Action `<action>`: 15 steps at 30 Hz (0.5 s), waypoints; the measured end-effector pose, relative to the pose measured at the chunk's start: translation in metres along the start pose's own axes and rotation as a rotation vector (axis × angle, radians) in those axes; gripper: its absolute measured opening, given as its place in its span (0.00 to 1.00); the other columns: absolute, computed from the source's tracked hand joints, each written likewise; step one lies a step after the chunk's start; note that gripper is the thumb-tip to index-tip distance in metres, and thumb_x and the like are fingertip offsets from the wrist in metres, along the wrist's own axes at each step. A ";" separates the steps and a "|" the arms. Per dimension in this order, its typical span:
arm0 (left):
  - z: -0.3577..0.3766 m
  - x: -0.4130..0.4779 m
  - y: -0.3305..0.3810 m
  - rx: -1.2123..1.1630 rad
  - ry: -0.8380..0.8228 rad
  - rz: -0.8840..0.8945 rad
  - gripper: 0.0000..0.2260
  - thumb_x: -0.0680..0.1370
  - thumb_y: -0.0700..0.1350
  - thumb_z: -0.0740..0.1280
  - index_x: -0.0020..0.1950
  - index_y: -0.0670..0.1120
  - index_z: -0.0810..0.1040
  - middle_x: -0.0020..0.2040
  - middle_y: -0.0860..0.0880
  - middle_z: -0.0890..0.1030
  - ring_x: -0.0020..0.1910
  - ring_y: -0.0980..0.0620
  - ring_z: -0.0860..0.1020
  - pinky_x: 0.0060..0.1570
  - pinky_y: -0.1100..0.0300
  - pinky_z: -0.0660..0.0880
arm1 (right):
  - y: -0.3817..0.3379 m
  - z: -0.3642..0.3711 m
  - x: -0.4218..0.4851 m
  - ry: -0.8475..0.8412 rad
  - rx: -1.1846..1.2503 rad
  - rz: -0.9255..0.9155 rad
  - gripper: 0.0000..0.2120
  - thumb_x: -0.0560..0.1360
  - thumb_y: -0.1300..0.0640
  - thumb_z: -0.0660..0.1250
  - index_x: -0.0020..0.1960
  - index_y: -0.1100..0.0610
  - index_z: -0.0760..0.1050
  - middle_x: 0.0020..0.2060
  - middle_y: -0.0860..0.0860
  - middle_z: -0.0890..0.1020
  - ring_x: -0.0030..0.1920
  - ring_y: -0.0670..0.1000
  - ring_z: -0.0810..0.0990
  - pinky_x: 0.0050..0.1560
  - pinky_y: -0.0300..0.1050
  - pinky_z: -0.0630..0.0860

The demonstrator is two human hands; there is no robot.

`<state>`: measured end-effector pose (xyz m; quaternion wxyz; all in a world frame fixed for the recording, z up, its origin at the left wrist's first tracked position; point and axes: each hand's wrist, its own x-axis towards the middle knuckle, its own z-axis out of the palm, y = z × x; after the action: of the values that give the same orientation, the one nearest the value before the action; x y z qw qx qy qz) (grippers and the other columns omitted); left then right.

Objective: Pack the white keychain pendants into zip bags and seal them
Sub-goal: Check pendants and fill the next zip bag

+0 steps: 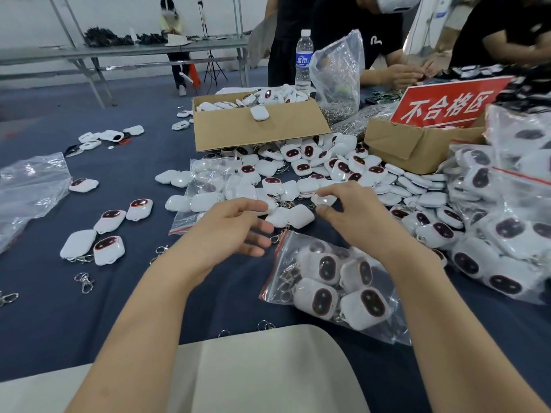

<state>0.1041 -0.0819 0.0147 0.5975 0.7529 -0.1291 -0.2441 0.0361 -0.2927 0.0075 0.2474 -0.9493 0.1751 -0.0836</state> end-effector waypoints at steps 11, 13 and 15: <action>0.004 0.003 -0.009 0.172 -0.016 0.021 0.10 0.84 0.40 0.59 0.58 0.49 0.78 0.46 0.48 0.86 0.35 0.56 0.82 0.36 0.65 0.79 | 0.012 -0.007 0.000 -0.131 -0.119 0.093 0.20 0.81 0.51 0.66 0.73 0.48 0.70 0.69 0.55 0.69 0.67 0.58 0.72 0.62 0.51 0.71; 0.005 0.004 -0.010 0.185 -0.023 0.024 0.09 0.84 0.41 0.59 0.58 0.50 0.78 0.45 0.49 0.86 0.35 0.56 0.82 0.36 0.65 0.79 | 0.012 -0.005 -0.001 -0.157 -0.079 0.060 0.21 0.80 0.51 0.67 0.72 0.46 0.70 0.68 0.54 0.69 0.66 0.56 0.72 0.63 0.50 0.71; 0.005 0.005 -0.011 0.193 -0.029 0.028 0.09 0.84 0.41 0.59 0.58 0.50 0.79 0.43 0.50 0.86 0.36 0.56 0.82 0.36 0.65 0.78 | 0.012 -0.003 -0.002 -0.173 -0.048 0.082 0.24 0.80 0.49 0.68 0.74 0.46 0.67 0.69 0.54 0.67 0.67 0.56 0.71 0.64 0.51 0.71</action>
<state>0.1045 -0.0860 0.0024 0.5237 0.8014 -0.1709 -0.2330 0.0301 -0.3032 0.0044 0.2418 -0.9507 0.1937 0.0129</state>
